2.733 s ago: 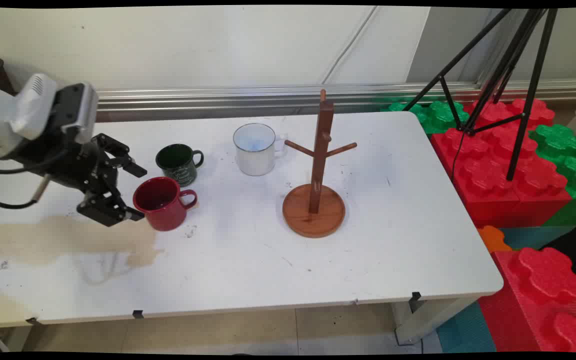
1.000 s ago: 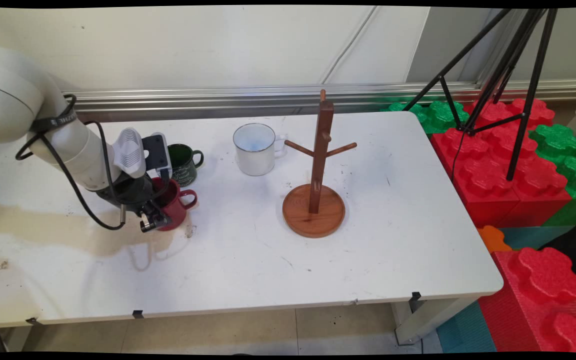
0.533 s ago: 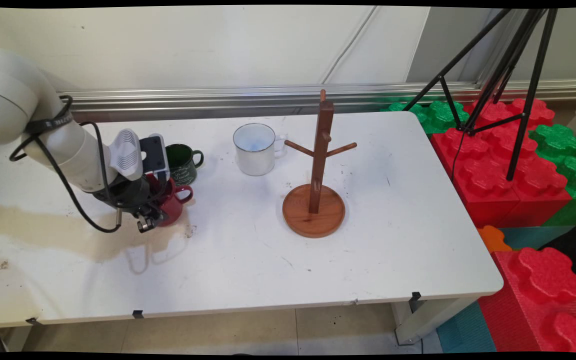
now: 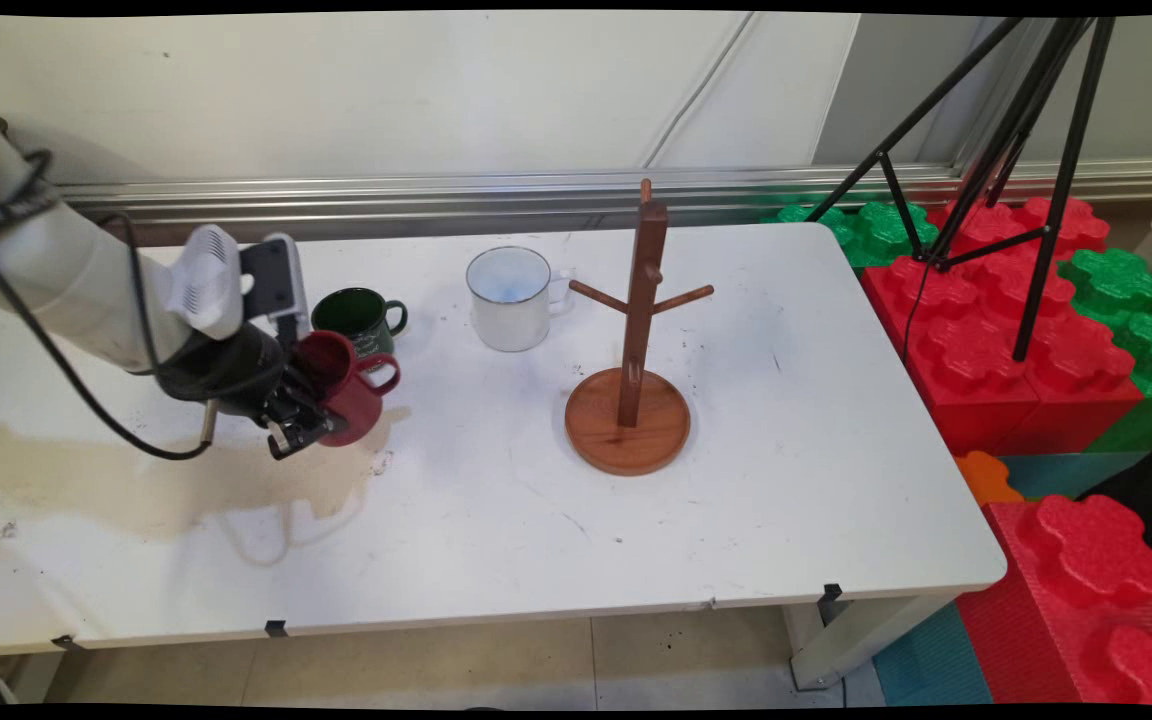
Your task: Place the picked object on the table
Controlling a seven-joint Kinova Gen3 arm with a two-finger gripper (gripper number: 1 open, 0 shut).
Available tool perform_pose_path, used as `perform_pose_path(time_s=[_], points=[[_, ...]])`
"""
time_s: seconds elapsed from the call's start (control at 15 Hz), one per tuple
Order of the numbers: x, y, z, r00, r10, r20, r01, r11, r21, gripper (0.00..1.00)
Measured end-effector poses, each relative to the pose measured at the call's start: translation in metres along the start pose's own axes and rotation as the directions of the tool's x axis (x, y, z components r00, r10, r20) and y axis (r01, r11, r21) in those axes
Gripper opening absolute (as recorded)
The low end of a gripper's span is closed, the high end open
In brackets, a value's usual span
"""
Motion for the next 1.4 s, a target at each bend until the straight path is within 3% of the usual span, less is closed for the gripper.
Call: perform_pose_path(time_s=[0.27, 0.53, 0.87, 1.4], points=[[0.003, 0.01, -0.025, 0.994, -0.019, -0.111, 0.012, 0.998, -0.062, 0.0], [0.013, 0.026, -0.049, 0.973, -0.06, -0.223, 0.028, 0.989, -0.146, 0.0], [0.028, 0.04, -0.066, 0.942, -0.115, -0.315, 0.045, 0.974, -0.221, 0.0], [0.056, 0.054, -0.081, 0.885, -0.185, -0.427, 0.052, 0.951, -0.305, 0.0]])
